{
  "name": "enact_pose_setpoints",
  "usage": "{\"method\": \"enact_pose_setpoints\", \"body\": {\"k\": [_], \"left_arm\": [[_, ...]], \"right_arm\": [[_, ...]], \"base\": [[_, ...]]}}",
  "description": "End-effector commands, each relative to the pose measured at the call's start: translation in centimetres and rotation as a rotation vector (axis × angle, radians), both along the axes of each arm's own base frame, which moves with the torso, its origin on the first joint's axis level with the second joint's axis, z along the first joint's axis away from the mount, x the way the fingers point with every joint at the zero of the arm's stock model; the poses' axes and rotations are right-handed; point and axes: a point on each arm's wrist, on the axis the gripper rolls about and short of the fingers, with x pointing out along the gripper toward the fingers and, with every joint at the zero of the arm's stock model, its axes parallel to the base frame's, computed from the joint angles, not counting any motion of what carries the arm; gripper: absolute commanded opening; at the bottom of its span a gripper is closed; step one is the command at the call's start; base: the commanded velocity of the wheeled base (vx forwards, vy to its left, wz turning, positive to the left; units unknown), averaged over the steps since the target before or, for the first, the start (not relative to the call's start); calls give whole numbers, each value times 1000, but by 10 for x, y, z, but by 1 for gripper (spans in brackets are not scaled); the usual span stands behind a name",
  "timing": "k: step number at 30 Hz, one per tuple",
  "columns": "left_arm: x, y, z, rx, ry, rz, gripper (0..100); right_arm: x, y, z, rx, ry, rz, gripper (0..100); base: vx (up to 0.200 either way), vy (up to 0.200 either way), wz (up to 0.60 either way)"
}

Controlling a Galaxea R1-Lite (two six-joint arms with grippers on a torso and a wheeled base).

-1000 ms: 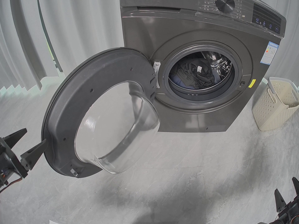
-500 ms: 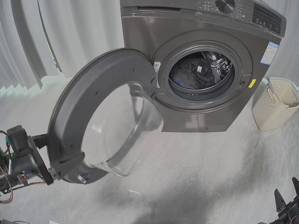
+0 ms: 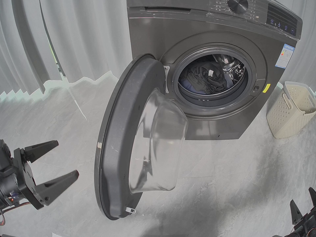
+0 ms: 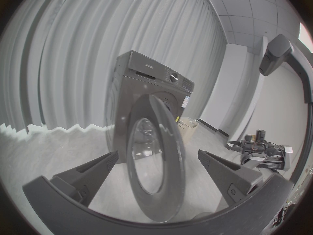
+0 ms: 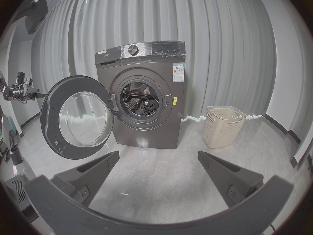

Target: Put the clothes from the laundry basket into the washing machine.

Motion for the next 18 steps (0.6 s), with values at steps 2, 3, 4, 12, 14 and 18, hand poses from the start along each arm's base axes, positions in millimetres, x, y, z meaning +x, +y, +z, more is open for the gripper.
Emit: {"method": "enact_pose_setpoints", "body": {"k": [2,3,4,12,14,18], "left_arm": [[2,15,2,1,-23,152,100],[4,16,0,10,-17,164,100],[7,16,-4,19,4,168,100],[44,-8,-32,151,157,75,100],[56,-20,-33,157,167,33,100],[71,-46,-29,127,144,-25,100]], "right_arm": [[0,0,-2,-1,4,-1,100],[0,0,-2,-1,4,-1,100],[0,0,-2,-1,4,-1,100],[0,0,-2,-1,4,1,100],[0,0,-2,-1,4,2,100],[0,0,-2,-1,4,2,100]], "base": [[0,0,0],[0,0,0],[0,0,0],[0,0,0],[0,0,0],[0,0,0]]}}
